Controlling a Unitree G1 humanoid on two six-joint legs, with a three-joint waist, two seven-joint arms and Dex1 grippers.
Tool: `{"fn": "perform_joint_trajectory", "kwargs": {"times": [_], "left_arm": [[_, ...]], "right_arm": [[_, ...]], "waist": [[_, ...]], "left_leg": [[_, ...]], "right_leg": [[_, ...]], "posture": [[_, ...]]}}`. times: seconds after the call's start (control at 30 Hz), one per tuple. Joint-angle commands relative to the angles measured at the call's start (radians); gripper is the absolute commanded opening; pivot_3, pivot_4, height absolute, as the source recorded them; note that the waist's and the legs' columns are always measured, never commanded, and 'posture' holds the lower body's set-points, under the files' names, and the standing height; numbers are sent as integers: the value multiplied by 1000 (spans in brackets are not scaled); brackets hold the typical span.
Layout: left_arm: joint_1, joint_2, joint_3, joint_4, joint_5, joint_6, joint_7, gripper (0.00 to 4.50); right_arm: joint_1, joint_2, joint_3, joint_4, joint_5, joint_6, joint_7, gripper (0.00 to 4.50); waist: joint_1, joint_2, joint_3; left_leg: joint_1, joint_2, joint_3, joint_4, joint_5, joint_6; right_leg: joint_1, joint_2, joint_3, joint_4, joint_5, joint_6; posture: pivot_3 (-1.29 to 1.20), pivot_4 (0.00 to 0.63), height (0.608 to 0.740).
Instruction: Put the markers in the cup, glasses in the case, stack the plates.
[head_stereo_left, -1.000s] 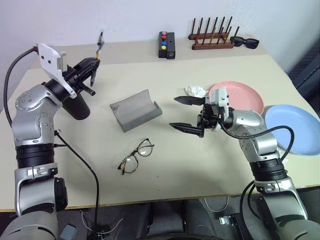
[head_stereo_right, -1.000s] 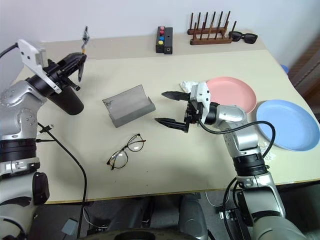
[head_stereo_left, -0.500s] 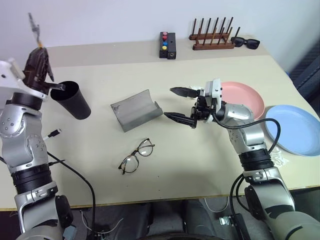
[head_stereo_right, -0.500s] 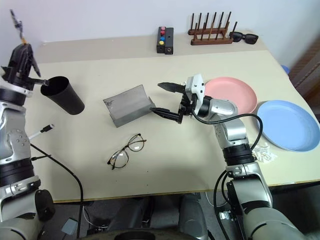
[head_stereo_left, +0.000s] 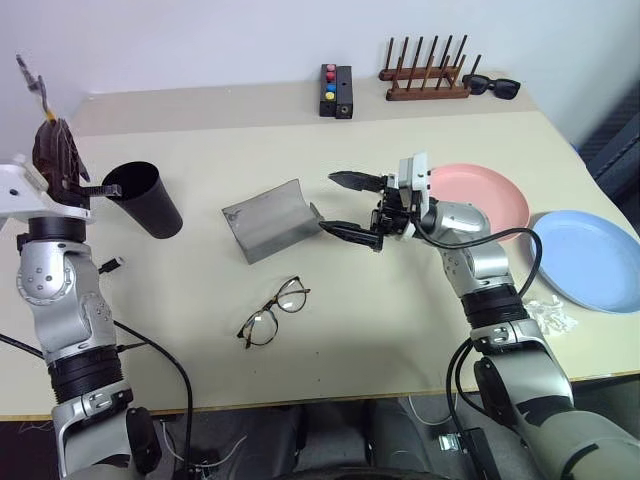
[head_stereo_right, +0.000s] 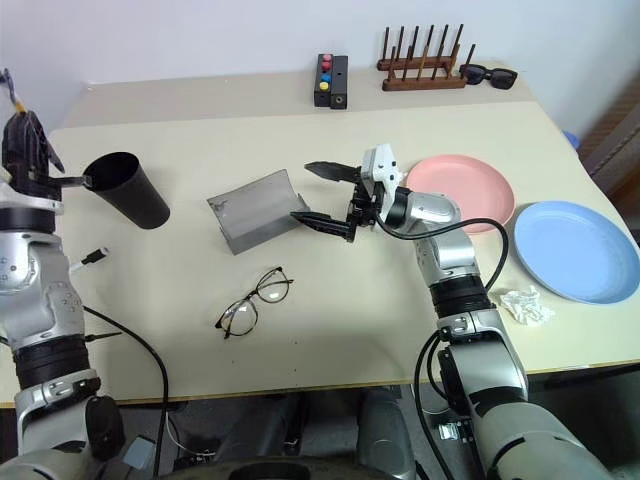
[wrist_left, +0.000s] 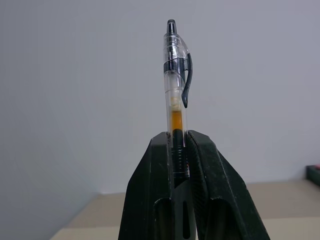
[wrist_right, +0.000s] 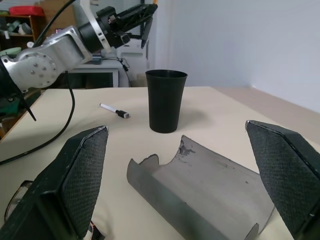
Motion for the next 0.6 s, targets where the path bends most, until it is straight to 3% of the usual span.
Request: {"fn": "perform_joint_trajectory", "kwargs": {"times": [0.03,0.3,0.6], "left_arm": [[-39,8,7,56,31,-98,41,203],[-140,4,-43,224,65,-206,70,203],[-157,8,-85,266,54,-221,68,203]], "right_arm": [[-29,10,-20,-9,8,-21,7,4500],[-28,5,-24,-10,4,-24,6,4500],[-16,-2,-31,-31,3,-19,-9,4500]], "waist": [[1,0,0],[1,-1,0],[-5,-1,-1]], "left_leg": [[0,0,0,0,0,0],[0,0,0,1,0,0],[0,0,0,0,0,0]], "right_leg": [[0,0,0,0,0,0],[0,0,0,0,0,0],[-1,0,0,0,0,0]], "posture": [[0,150,740],[0,150,740],[0,150,740]]}}
